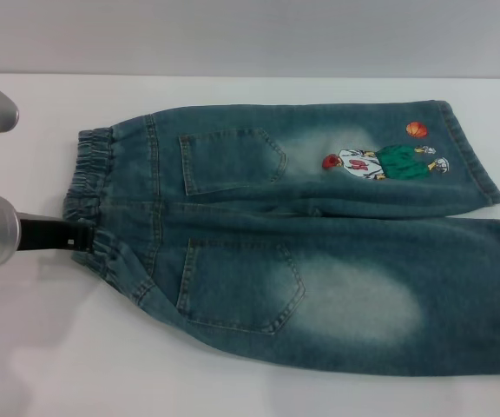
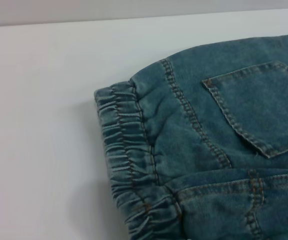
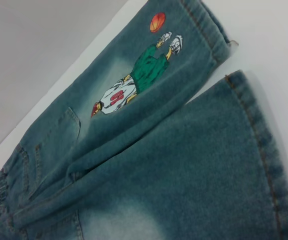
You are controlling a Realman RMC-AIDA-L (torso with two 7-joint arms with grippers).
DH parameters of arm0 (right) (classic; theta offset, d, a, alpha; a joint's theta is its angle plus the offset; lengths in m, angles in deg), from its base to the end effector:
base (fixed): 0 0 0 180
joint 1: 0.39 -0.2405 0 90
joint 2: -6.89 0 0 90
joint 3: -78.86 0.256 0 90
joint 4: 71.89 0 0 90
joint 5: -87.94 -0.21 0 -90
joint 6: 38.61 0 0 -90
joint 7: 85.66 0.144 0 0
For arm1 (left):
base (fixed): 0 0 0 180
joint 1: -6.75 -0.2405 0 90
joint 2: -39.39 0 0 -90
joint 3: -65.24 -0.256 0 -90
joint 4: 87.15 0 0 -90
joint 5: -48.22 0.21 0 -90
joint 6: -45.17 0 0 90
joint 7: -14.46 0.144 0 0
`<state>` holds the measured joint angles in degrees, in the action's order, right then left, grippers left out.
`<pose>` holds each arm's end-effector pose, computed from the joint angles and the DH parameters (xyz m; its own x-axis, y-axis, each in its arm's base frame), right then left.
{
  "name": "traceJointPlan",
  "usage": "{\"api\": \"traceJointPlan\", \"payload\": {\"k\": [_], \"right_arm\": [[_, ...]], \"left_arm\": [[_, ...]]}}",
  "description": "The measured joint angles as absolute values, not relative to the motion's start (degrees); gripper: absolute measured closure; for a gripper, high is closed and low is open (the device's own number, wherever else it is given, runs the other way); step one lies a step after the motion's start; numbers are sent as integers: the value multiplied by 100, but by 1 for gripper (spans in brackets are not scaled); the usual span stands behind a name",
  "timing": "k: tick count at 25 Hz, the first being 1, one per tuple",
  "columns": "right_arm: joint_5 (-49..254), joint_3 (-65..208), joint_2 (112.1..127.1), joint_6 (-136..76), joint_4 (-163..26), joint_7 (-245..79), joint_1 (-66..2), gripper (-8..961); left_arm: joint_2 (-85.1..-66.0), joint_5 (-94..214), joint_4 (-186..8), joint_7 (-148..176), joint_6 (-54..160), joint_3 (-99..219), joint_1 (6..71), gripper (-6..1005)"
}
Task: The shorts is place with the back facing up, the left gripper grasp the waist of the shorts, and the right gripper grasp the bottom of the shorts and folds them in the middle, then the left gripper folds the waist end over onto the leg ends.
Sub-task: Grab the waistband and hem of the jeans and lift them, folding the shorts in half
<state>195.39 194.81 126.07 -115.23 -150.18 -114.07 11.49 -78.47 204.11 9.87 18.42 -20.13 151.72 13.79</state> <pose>0.3413 0.1991 0.0544 -0.1062 -0.8205 -0.5616 -0.9937 0.1078 0.0304 -0.2327 0.3098 0.0184 0.5324 0.7953 0.2899 0.7288 -0.2565 -0.6348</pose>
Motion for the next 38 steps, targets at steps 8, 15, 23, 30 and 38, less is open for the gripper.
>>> {"api": "traceJointPlan", "payload": {"k": [8,15,23,30,38], "right_arm": [[19589,19507,12596,-11534,-15085,-11348,1226,361],[19736,19574,12589,-11526,-15093,-11308,1243,361],[19813,19579,12596,-11502,-15089,-11283,1269,361],[19867,19637,12598,-11496,-15098,-11272,1289,362],[19869,19633,12604,-11476,-15086,-11271,1257,362]], "left_arm": [[-7847,20414,989,1842,-2014,15172,1372,966],[-7847,20415,989,1842,-2019,15172,1388,966],[-7847,20424,988,1842,-2037,15172,1404,966],[-7847,20424,986,1842,-2040,15172,1408,966],[-7847,20423,976,1842,-2040,15172,1421,966]]}}
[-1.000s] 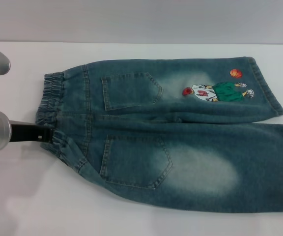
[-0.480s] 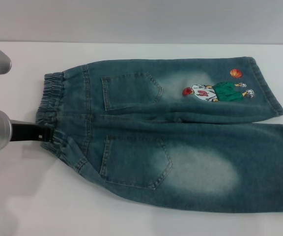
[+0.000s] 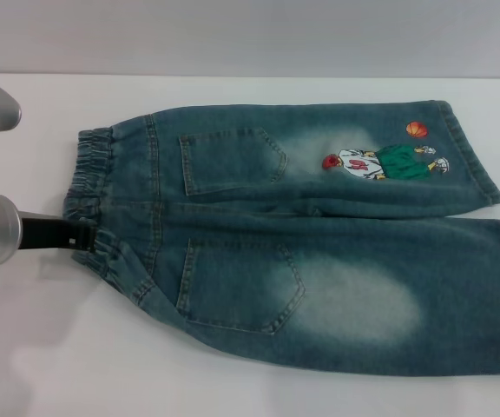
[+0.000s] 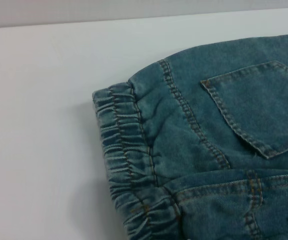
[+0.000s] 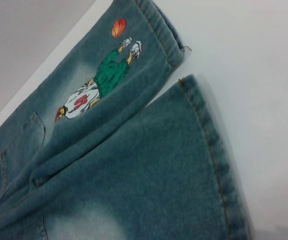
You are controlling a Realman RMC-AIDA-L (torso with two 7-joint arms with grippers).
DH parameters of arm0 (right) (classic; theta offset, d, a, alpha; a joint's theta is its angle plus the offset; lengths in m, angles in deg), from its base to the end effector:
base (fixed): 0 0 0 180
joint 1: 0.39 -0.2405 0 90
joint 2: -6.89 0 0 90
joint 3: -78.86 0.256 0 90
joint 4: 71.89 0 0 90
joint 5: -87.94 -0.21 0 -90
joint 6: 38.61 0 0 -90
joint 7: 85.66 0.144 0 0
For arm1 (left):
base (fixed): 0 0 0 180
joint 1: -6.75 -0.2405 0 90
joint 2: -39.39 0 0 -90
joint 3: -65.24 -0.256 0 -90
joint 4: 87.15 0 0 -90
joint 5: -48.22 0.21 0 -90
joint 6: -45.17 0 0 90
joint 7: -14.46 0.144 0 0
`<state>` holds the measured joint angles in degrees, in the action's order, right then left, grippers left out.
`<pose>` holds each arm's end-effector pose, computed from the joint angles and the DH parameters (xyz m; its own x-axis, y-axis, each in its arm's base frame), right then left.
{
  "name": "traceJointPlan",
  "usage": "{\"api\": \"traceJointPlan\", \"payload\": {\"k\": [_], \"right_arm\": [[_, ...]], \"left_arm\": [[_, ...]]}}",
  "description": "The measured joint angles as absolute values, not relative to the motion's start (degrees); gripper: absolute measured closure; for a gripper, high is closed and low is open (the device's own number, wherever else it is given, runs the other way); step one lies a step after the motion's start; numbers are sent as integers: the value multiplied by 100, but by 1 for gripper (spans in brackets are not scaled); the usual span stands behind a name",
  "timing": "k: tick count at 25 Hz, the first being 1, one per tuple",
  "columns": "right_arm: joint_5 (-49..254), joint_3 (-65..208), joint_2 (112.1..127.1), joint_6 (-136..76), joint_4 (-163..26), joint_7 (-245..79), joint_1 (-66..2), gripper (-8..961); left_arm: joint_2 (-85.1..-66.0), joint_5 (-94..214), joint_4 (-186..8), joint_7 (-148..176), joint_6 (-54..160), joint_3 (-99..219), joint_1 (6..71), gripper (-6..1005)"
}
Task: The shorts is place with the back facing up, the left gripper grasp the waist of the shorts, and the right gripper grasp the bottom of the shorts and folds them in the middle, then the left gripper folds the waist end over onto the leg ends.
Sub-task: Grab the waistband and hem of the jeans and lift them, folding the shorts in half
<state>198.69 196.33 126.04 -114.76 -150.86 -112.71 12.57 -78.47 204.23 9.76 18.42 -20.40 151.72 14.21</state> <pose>0.3539 0.1903 0.0609 -0.1294 -0.8121 -0.5690 -0.9856 0.1681 -0.0159 -0.2314 0.3109 0.0181 0.5355 0.7950 0.2850 0.7261 -0.2610 -0.6361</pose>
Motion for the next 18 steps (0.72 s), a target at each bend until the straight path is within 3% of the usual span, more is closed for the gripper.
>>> {"api": "traceJointPlan", "payload": {"k": [18], "right_arm": [[19868,19622,12606,-11445,-15077,-11296,1173,361]], "left_arm": [[-7847,20405,976,1842,-2029,15163,1407,966]]}}
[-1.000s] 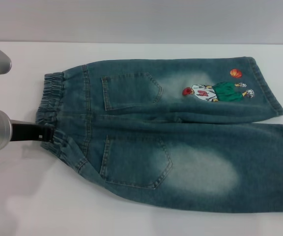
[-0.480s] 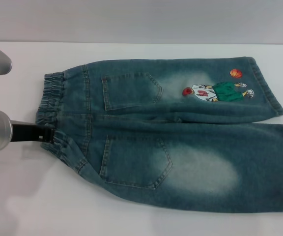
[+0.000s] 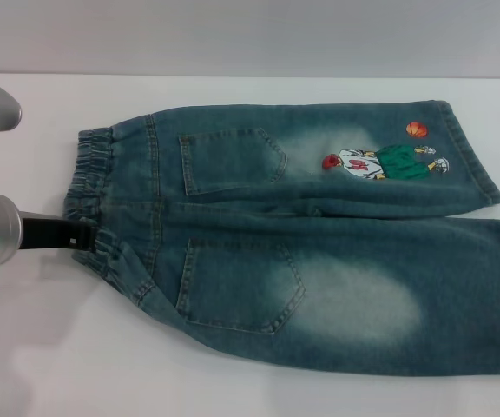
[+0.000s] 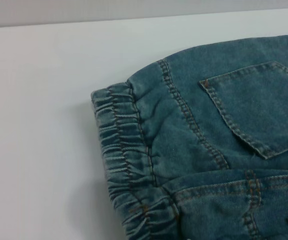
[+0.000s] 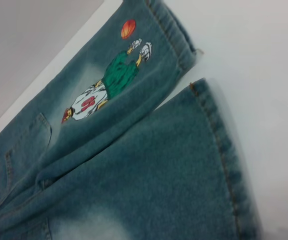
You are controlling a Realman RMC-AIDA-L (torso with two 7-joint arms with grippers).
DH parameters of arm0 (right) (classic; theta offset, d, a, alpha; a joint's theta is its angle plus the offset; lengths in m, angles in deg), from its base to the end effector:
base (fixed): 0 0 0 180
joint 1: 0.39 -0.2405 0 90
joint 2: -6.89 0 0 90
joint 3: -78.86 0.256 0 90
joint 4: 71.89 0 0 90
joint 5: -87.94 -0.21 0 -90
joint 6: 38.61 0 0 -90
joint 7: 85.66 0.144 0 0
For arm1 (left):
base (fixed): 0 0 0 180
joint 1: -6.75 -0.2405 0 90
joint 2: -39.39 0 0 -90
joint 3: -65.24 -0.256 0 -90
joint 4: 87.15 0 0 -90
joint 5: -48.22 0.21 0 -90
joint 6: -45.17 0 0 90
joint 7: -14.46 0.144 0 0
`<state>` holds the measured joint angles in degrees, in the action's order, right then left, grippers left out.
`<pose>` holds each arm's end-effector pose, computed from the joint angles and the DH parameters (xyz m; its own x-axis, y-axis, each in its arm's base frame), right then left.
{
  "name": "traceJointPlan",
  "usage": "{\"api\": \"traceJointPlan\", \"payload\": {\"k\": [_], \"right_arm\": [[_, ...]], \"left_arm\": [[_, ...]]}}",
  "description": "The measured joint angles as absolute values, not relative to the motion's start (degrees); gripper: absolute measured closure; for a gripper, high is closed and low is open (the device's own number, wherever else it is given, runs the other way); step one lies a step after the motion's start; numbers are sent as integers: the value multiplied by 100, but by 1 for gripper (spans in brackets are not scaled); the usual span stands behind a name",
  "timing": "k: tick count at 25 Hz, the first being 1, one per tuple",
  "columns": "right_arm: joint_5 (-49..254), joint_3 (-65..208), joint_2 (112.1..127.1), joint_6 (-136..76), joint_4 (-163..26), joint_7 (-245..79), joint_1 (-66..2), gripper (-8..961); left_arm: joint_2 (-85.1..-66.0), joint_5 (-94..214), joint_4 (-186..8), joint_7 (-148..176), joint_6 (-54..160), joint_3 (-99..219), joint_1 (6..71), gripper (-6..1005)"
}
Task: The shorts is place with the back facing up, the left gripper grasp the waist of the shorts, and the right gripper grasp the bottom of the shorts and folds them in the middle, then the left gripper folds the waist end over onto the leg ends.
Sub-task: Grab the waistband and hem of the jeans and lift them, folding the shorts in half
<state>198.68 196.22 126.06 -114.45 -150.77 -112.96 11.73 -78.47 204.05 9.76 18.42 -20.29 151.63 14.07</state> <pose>0.3514 0.1958 0.0605 -0.1138 -0.8130 -0.5711 -0.9882 0.1517 -0.0190 -0.2315 0.3103 0.0176 0.5342 0.7955 0.2862 0.7283 -0.2611 -0.6336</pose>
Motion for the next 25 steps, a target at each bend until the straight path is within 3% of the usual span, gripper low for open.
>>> {"api": "traceJointPlan", "payload": {"k": [25], "right_arm": [[20001,19549,12601,-11333,-15020,-11274,1097,370]], "left_arm": [[-7847,20406,982,1851,-2026,15172,1422,966]]}}
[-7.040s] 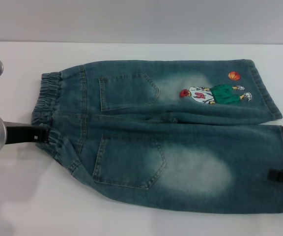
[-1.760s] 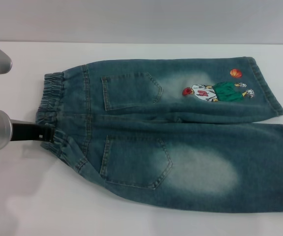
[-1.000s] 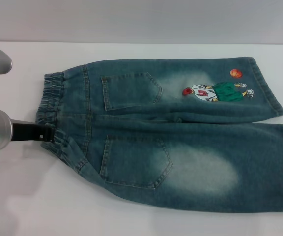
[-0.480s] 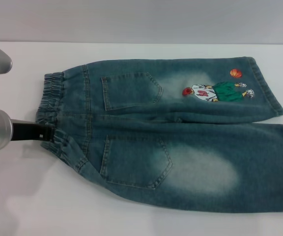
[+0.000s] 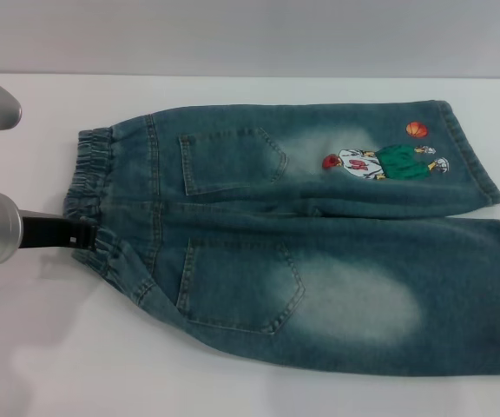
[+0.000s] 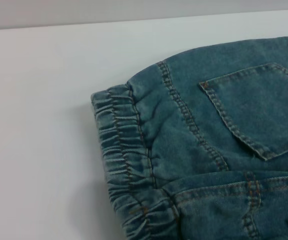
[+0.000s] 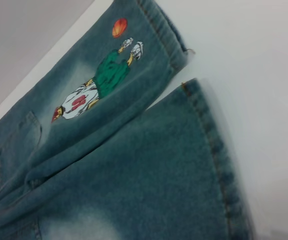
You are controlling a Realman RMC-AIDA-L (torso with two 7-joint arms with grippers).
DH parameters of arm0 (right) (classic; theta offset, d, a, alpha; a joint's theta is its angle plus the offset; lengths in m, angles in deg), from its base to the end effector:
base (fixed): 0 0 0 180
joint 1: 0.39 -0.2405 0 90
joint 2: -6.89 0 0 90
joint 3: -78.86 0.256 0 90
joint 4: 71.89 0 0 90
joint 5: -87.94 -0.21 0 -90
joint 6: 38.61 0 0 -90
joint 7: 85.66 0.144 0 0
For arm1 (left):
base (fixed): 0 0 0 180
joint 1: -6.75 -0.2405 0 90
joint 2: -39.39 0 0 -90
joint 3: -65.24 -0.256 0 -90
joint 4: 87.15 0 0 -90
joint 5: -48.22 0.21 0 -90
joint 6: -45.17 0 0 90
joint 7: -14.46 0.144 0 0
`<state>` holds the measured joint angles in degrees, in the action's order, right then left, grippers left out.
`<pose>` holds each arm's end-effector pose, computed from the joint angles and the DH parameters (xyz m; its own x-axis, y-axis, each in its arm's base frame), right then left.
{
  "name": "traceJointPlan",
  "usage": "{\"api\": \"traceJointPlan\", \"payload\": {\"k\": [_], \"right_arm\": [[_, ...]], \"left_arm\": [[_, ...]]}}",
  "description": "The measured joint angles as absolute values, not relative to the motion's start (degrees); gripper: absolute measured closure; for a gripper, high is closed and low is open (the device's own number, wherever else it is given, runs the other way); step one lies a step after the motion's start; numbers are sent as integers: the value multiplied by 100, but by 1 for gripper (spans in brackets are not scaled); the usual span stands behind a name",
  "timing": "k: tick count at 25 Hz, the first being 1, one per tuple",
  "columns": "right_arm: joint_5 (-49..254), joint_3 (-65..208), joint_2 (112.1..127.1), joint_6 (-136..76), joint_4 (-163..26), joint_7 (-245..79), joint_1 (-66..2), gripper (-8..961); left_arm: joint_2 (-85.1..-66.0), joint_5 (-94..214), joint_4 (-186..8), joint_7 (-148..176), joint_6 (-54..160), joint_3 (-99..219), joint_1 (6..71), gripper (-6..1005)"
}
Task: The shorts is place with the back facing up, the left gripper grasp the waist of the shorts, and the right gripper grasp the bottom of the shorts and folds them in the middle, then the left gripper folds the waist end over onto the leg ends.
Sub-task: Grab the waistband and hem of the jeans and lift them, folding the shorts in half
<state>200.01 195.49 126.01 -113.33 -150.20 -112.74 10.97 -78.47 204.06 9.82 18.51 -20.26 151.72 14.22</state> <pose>0.3531 0.1997 0.0570 -0.1052 -0.8188 -0.5644 -0.9873 0.1541 -0.0396 -0.2306 0.3112 0.0181 0.5377 0.7927 0.2871 0.7268 -0.2632 -0.6344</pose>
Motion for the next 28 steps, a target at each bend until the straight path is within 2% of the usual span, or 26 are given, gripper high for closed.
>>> {"api": "traceJointPlan", "payload": {"k": [16,27,28], "right_arm": [[19968,19240,12587,-11455,-15096,-11475,1019,376],[20001,19127,12572,-11565,-15196,-11556,966,841],[20002,19127,12572,-11565,-15196,-11557,957,851]], "left_arm": [[-7847,20406,979,1851,-2027,15163,1395,966],[-7847,20397,979,1851,-2005,15173,1379,966],[-7847,20396,979,1851,-2003,15173,1378,966]]}}
